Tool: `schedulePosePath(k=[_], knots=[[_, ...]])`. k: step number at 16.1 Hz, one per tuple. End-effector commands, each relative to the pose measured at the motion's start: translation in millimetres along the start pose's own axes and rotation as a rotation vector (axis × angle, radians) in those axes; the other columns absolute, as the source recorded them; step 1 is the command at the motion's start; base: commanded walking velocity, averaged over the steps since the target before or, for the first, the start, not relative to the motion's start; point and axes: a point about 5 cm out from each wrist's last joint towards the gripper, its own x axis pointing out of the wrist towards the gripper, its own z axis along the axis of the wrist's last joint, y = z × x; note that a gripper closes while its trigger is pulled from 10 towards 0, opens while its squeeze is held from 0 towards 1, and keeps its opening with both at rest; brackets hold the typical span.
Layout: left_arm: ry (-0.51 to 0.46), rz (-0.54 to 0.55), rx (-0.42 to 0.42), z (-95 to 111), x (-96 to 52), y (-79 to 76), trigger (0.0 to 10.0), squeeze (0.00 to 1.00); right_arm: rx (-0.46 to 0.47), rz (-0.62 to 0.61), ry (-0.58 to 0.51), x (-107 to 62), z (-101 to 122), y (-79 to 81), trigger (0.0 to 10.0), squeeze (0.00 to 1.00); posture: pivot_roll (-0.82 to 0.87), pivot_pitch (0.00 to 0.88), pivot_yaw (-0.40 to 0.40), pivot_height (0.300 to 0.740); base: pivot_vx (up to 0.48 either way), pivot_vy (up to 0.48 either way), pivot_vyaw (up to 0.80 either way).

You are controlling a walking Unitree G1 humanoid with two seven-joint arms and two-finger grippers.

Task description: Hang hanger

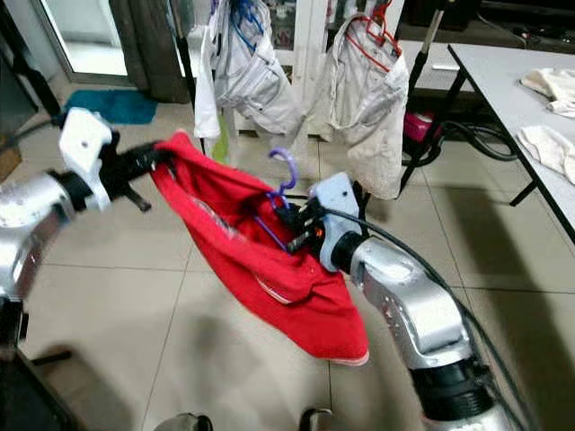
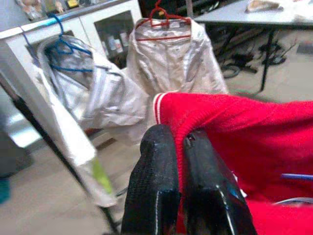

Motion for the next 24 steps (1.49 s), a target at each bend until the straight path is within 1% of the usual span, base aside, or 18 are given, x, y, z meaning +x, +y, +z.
schedulePosePath(k=[1,3,4,5,6,8,10,11,12,13,14,15,16,17,19,21,23,24], knots=[[0.03,0.032,0.078,11,-1.9,10.6,0.0,0.0,-0.057,0.031,0.0,-2.8,2,5.2,0.0,0.0,-0.1,0.023,-0.005,0.74,0.0,0.0,0.0],[0.153,0.045,0.215,11,-1.0,19.1,0.0,0.0,-0.159,0.123,0.086,-5.5,-8,15.7,0.0,0.0,-0.1,0.017,-0.01,0.74,0.0,0.0,0.0],[0.164,0.045,0.218,13,2.0,19.2,0.0,0.0,-0.236,0.165,0.149,-7.8,-16,19.7,0.0,0.0,-0.1,0.015,-0.013,0.74,0.0,0.0,0.0],[0.177,0.032,0.221,13,6.2,16.9,0.0,0.0,-0.251,0.213,0.153,-8.8,-17,24.3,0.0,0.0,-0.1,0.013,-0.014,0.74,0.0,0.0,0.0],[0.203,0.011,0.239,12,10.0,13.8,0.0,0.0,-0.245,0.262,0.12,-9.3,-13,30.0,0.0,0.0,-0.1,0.012,-0.015,0.74,0.0,0.0,0.0],[0.312,-0.006,0.338,0,13.8,10.2,0.0,0.0,-0.224,0.263,0.042,-8.3,-2,31.5,0.0,0.0,-0.1,0.015,-0.016,0.74,0.0,0.0,0.0],[0.431,0.032,0.393,-17,7.2,19.2,0.0,0.0,-0.08,0.198,-0.103,-8.0,19,21.8,0.0,0.0,-0.1,0.021,-0.017,0.74,0.0,0.0,0.0],[0.497,0.048,0.421,-27,1.7,25.2,0.0,0.0,0.006,0.22,-0.183,-12.3,29,20.1,0.0,0.0,-0.1,0.023,-0.016,0.74,0.0,0.0,0.0],[0.521,0.058,0.434,-31,-0.7,28.0,0.0,0.0,0.027,0.234,-0.202,-14.6,32,19.4,0.0,0.0,-0.1,0.025,-0.016,0.74,0.0,0.0,0.0],[0.521,0.071,0.431,-30,-1.2,30.0,0.0,0.0,0.001,0.209,-0.144,-14.1,25,16.0,0.0,0.0,-0.1,0.026,-0.018,0.74,0.0,0.0,0.0],[0.51,0.091,0.431,-29,-0.9,32.3,0.0,0.0,-0.143,0.118,0.059,-11.1,1,6.2,0.0,0.0,-0.1,0.027,-0.018,0.74,0.0,0.0,0.0],[0.492,0.102,0.434,-26,-0.1,33.4,0.0,0.0,-0.299,0.1,0.243,-12.8,-24,0.8,0.0,0.0,-0.1,0.028,-0.02,0.74,0.0,0.0,0.0],[0.469,0.12,0.43,-23,1.2,35.0,0.0,0.0,-0.326,0.125,0.29,-13.9,-34,2.2,0.0,0.0,-0.1,0.028,-0.022,0.74,0.0,0.0,0.0],[0.449,0.13,0.433,-20,2.4,36.0,0.0,0.0,-0.307,0.137,0.29,-13.4,-36,4.5,0.0,0.0,-0.1,0.028,-0.023,0.74,0.0,0.0,0.0],[0.302,0.164,0.425,0,9.8,38.9,0.0,0.0,-0.31,0.176,0.298,-13.3,-35,11.0,0.0,0.0,-0.1,0.029,-0.024,0.74,0.0,0.0,0.0],[0.056,0.15,0.33,36,26.7,28.5,0.0,0.0,-0.385,0.212,0.35,-11.6,-36,13.2,0.0,0.0,-0.1,0.03,-0.022,0.74,0.0,0.0,0.0],[-0.045,0.03,0.246,49,44.5,4.3,0.0,0.0,-0.362,0.192,0.315,-2.8,-36,15.7,0.0,0.0,-0.1,0.031,-0.024,0.74,0.0,0.0,0.0],[-0.043,-0.11,0.25,47,62.4,-28.0,0.0,0.0,-0.366,0.153,0.307,8.3,-31,15.8,0.0,0.0,-0.1,0.031,-0.024,0.74,0.0,0.0,0.0]])
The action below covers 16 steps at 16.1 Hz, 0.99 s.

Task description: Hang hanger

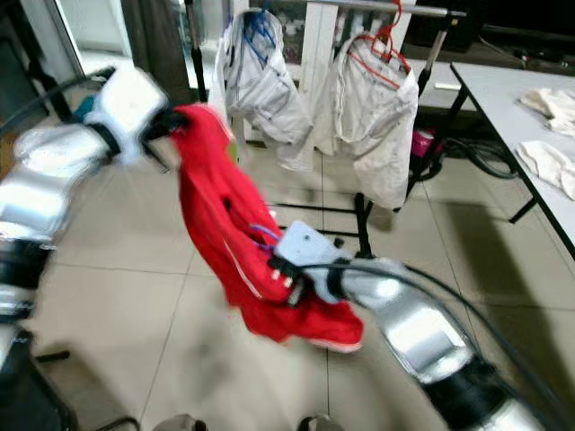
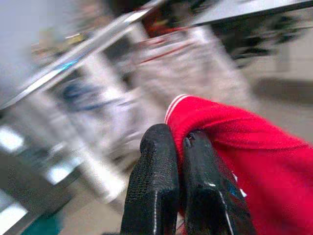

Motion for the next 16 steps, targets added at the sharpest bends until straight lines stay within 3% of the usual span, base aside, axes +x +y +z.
schedulePosePath(k=[1,2,4,6,8,9,10,12,14,15,16], knots=[[-0.018,-0.084,0.047,10,9.6,-15.3,0.0,0.0,-0.012,-0.014,0.01,2.2,4,-2.5,0.0,0.0,-0.1,0.032,-0.018,0.74,0.0,0.0,0.0],[-0.013,-0.137,0.056,8,14.9,-29.4,0.0,0.0,-0.015,-0.006,0.013,3.6,5,-0.8,0.0,0.0,-0.11,0.033,-0.013,0.74,0.0,0.0,0.0],[0.011,-0.17,0.088,4,16.8,-38.3,0.0,0.0,0.01,-0.004,0.016,2.6,5,1.2,0.0,0.0,-0.11,0.035,-0.013,0.74,0.0,0.0,0.0],[0.051,-0.202,0.117,-2,15.6,-43.9,0.0,0.0,0.124,-0.025,-0.055,1.0,10,1.1,0.0,0.0,-0.1,0.039,-0.013,0.74,0.0,0.0,0.0],[0.125,-0.173,0.172,-17,9.7,-37.5,0.0,0.0,0.306,-0.029,-0.184,-2.1,25,-1.2,0.0,0.0,-0.1,0.042,-0.017,0.74,0.0,0.0,0.0],[0.156,-0.144,0.179,-24,4.0,-31.7,0.0,0.0,0.325,-0.052,-0.186,-4.0,22,-4.0,0.0,0.0,-0.1,0.045,-0.018,0.74,0.0,0.0,0.0],[0.187,-0.104,0.178,-30,-3.3,-23.7,0.0,0.0,0.452,-0.051,-0.265,-7.2,25,-7.2,0.0,0.0,-0.1,0.047,-0.021,0.74,0.0,0.0,0.0],[0.241,-0.021,0.184,-42,-17.3,-6.7,0.0,0.0,0.239,-0.103,-0.028,-9.4,-2,-8.5,0.0,0.0,-0.1,0.047,-0.026,0.74,0.0,0.0,0.0],[0.289,0.057,0.21,-49,-31.9,11.9,0.0,0.0,0.052,-0.035,0.193,-12.7,-34,-0.7,0.0,0.0,-0.1,0.046,-0.032,0.74,0.0,0.0,0.0],[0.306,0.081,0.222,-51,-36.9,19.1,0.0,0.0,0.038,-0.014,0.193,-13.2,-33,0.3,0.0,0.0,-0.1,0.045,-0.035,0.74,0.0,0.0,0.0],[0.325,0.094,0.238,-53,-40.9,24.1,0.0,0.0,0.092,0.005,0.112,-13.7,-21,-0.8,0.0,0.0,-0.1,0.041,-0.038,0.74,0.0,0.0,0.0]])
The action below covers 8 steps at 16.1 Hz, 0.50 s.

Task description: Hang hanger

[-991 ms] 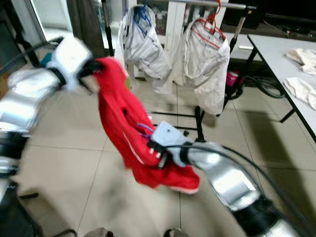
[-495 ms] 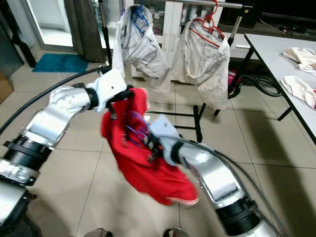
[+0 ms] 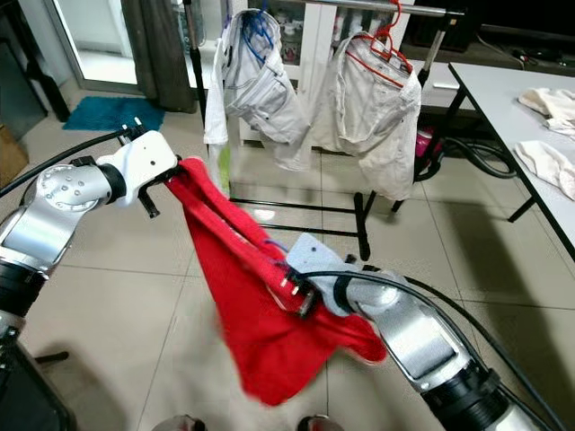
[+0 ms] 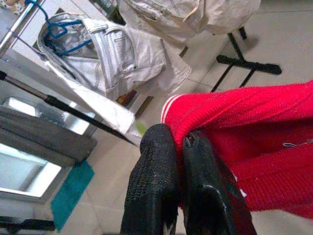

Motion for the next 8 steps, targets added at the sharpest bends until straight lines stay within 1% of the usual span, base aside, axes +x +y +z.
schedulePosePath(k=[1,2,3,4,6,7,8], knots=[[0.03,0.09,0.033,-4,-10.1,20.4,0.0,0.0,0.054,-0.011,-0.066,-9.8,9,-9.7,0.0,0.0,-0.1,0.04,-0.039,0.74,0.0,0.0,0.0],[0.035,0.085,0.039,-6,-10.6,20.2,0.0,0.0,0.098,-0.011,-0.138,-15.5,17,-14.5,0.0,0.0,-0.1,0.039,-0.039,0.74,0.0,0.0,0.0],[0.045,0.056,0.056,-10,-10.8,16.1,0.0,0.0,0.185,0.014,-0.327,-35.0,35,-26.2,0.0,0.0,-0.1,0.037,-0.036,0.74,0.0,0.0,0.0],[0.048,0.044,0.064,-11,-10.4,13.8,0.0,0.0,0.208,0.031,-0.391,-42.5,40,-29.3,0.0,0.0,-0.1,0.037,-0.036,0.74,0.0,0.0,0.0],[0.015,0.025,0.05,-7,-6.1,7.6,0.0,0.0,0.242,0.08,-0.465,-50.6,44,-28.6,0.0,0.0,-0.1,0.034,-0.035,0.74,0.0,0.0,0.0],[-0.035,0.033,0.026,0,-2.7,6.3,0.0,0.0,0.233,0.102,-0.453,-47.9,44,-23.2,0.0,0.0,-0.11,0.031,-0.03,0.74,0.0,0.0,0.0],[-0.085,0.046,-0.009,7,-0.2,6.9,0.0,0.0,0.205,0.126,-0.409,-41.5,41,-15.2,0.0,0.0,-0.11,0.029,-0.028,0.74,0.0,0.0,0.0]])
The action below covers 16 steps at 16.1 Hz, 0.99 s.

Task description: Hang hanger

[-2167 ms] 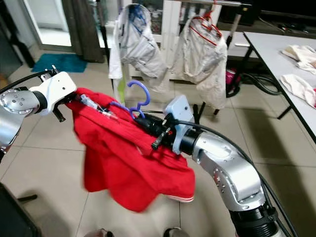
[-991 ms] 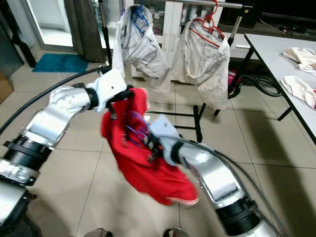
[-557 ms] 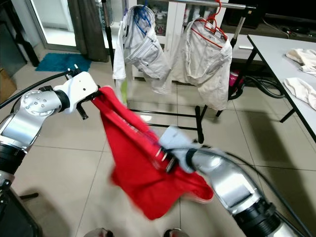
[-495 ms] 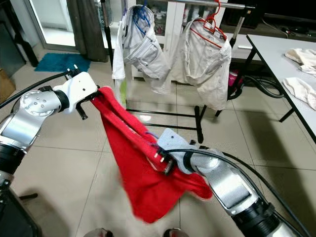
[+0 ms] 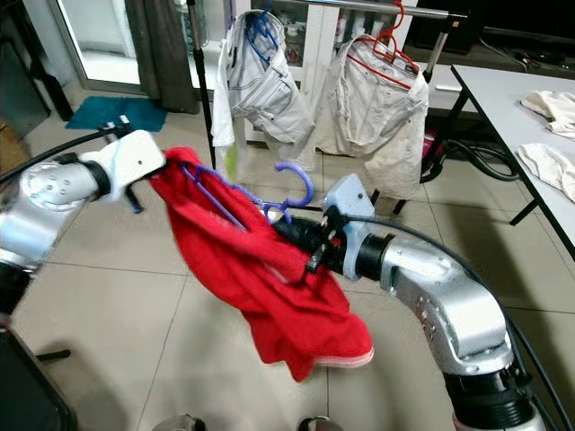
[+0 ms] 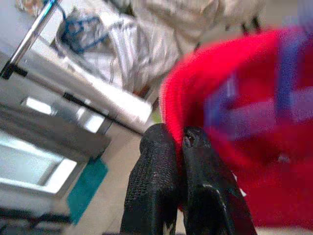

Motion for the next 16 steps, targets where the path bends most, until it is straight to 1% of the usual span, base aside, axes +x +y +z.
schedulePosePath(k=[1,3,4,5,6,7,9,10,12,13,14,15,16], knots=[[-0.056,0.029,-0.025,9,0.3,6.4,0.0,0.0,-0.036,0.03,0.026,3.5,-1,8.1,0.0,0.0,-0.11,0.029,-0.028,0.74,0.0,0.0,0.0],[-0.069,0.039,-0.042,11,-1.4,13.4,0.0,0.0,-0.045,-0.012,0.131,9.7,-17,8.2,0.0,0.0,-0.1,0.026,-0.028,0.74,0.0,0.0,0.0],[-0.066,0.042,-0.04,10,-3.2,16.6,0.0,0.0,-0.049,-0.037,0.167,10.6,-22,6.2,0.0,0.0,-0.1,0.026,-0.027,0.74,0.0,0.0,0.0],[-0.079,0.03,-0.062,11,-4.7,17.0,0.0,0.0,-0.059,-0.078,0.198,11.1,-25,2.0,0.0,0.0,-0.1,0.025,-0.025,0.74,0.0,0.0,0.0],[-0.102,-0.017,-0.083,15,-5.4,12.7,0.0,0.0,-0.059,-0.136,0.225,12.6,-28,-3.7,0.0,0.0,-0.09,0.023,-0.023,0.74,0.0,0.0,0.0],[-0.106,-0.031,-0.087,16,-5.5,11.1,0.0,0.0,-0.054,-0.148,0.226,13.3,-28,-4.7,0.0,0.0,-0.09,0.022,-0.021,0.74,0.0,0.0,0.0],[-0.131,-0.125,-0.116,21,-5.0,-1.4,0.0,0.0,-0.067,-0.227,0.262,15.4,-31,-12.2,0.0,0.0,-0.09,0.017,-0.018,0.74,0.0,0.0,0.0],[-0.158,-0.143,-0.15,25,-5.0,-4.3,0.0,0.0,-0.069,-0.228,0.256,17.5,-29,-11.8,0.0,0.0,-0.09,0.017,-0.017,0.74,0.0,0.0,0.0],[-0.235,-0.202,-0.227,41,-2.3,-11.5,0.0,0.0,-0.087,-0.193,0.253,26.2,-26,-5.5,0.0,0.0,-0.09,0.011,-0.016,0.74,0.0,0.0,0.0],[-0.251,-0.222,-0.248,45,-1.3,-14.0,0.0,0.0,-0.095,-0.186,0.257,29.0,-26,-3.8,0.0,0.0,-0.09,0.008,-0.014,0.74,0.0,0.0,0.0],[-0.274,-0.262,-0.272,54,1.9,-20.0,0.0,0.0,-0.106,-0.16,0.255,36.1,-24,0.7,0.0,0.0,-0.09,0.008,-0.011,0.74,0.0,0.0,0.0],[-0.272,-0.264,-0.279,57,5.2,-21.8,0.0,0.0,-0.112,-0.142,0.243,41.7,-21,4.3,0.0,0.0,-0.09,0.006,-0.005,0.74,0.0,0.0,0.0],[-0.267,-0.259,-0.281,57,6.3,-21.7,0.0,0.0,-0.114,-0.136,0.237,43.5,-20,5.5,0.0,0.0,-0.09,0.006,-0.005,0.74,0.0,0.0,0.0]])
